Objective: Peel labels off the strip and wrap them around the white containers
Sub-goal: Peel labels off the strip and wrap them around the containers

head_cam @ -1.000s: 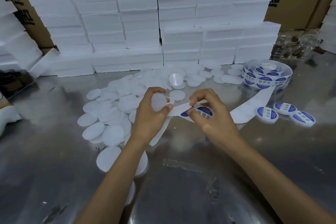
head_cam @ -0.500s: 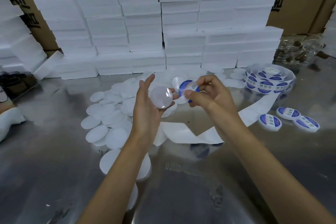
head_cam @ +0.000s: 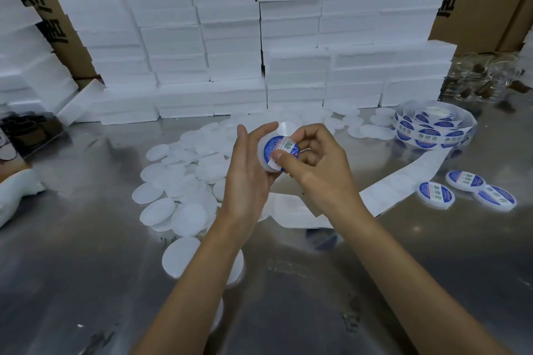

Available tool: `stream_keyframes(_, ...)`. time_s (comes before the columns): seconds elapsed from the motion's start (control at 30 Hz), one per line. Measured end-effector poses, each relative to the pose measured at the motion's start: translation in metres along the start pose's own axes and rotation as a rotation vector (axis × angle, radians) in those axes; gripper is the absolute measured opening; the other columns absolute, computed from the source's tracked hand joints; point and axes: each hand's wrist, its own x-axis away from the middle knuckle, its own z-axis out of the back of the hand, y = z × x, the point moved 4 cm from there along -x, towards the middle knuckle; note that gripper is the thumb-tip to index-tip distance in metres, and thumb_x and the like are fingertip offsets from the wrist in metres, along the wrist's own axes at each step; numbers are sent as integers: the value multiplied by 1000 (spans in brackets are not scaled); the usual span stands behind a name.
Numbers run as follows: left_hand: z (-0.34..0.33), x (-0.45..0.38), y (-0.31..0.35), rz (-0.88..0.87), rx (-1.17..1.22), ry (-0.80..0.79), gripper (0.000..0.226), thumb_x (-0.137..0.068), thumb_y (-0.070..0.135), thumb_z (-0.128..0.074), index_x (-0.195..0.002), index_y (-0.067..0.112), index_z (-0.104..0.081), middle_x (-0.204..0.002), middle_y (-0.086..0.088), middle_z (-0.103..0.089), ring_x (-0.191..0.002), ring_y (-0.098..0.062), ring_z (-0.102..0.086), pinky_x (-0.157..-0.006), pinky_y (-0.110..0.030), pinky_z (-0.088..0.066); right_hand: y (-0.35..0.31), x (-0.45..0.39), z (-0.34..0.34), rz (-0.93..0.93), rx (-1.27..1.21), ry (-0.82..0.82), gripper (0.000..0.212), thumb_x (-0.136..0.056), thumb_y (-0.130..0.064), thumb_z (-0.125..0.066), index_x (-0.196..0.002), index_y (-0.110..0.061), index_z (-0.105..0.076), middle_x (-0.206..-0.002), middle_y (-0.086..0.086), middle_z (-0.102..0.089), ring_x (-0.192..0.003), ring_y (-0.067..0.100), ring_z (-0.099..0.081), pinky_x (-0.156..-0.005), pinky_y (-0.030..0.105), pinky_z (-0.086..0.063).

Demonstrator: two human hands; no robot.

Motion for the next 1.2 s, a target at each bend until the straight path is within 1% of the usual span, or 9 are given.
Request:
stream_keyframes(0.13,-6,2,1,-28,-39,-13,69,-93,56,-28,-136,9,-53,-133,-23,-59,-120,-32,-60,-102,-37,-50,2,0,0,17,38,4,29,-82,-15,-79,-91,-26,-53,-94,1,-67,-76,20,-69,-73,33,-59)
stream_keyframes(0.23,-10,3,0,-42,-76,-10,58,-101,49,-22,-130,13,-56,-126,-17,-61,-114,-27,-62,-100,-33,-50,4,1,0,43,90,24,30,-81,-19,-79,-89,-29,-53,-90,-6,-65,-68,13,-63,-67,25,-56)
stream_keyframes(0.43,-17,5,5,-55,-135,-10,59,-91,49,-28,-130,11,-52,-138,-24,-54,-127,-36,-56,-107,-40,-47,5,4,2,103,200,89,30,-81,-29,-79,-98,-31,-54,-92,-15,-63,-71,5,-63,-62,11,-48)
stream_keyframes(0.57,-9,7,6,-35,27,29,56,-98,49,-28,-128,10,-54,-132,-20,-60,-119,-28,-64,-106,-40,-49,7,6,3,123,340,140,62,-78,-48,-78,-123,-35,-38,-106,-13,-51,-76,2,-62,-63,6,-47)
stream_keyframes(0.63,-7,7,4,14,171,23,58,-103,51,-25,-128,8,-56,-131,-21,-62,-119,-29,-64,-111,-42,-45,8,7,7,127,443,148,62,-73,-61,-76,-115,-33,-39,-106,-14,-47,-77,0,-57,-61,5,-42)
stream_keyframes(0.77,-10,7,-2,102,293,-58,62,-103,57,-25,-126,11,-59,-126,-18,-66,-120,-30,-60,-112,-43,-40,11,13,6,197,649,140,51,-74,-80,-58,-82,-33,-41,-78,-17,-49,-74,-5,-52,-56,10,-36)
stream_keyframes(0.93,-14,10,0,155,383,-127,57,-102,54,-31,-129,11,-57,-131,-19,-64,-120,-29,-60,-105,-38,-47,10,8,9,266,700,192,47,-92,-67,-43,-62,-32,-44,-49,-11,-41,-50,8,-48,-50,20,-29)
stream_keyframes(1.07,-17,7,-4,118,150,-105,38,-100,19,-45,-136,8,-53,-138,-18,-59,-122,-27,-60,-102,-35,-51,18,1,17,266,654,243,55,-104,-45,-38,-63,-13,-54,-50,-5,-50,-49,17,-49,-52,31,-36)
stream_keyframes(1.2,-13,9,-1,-41,-392,-75,39,-97,8,-61,-131,28,-59,-122,-2,-67,-104,-14,-69,-79,-23,-57,22,-4,27,233,558,240,49,-105,-42,-40,-58,-28,-44,-48,-11,-48,-51,11,-48,-54,24,-34)
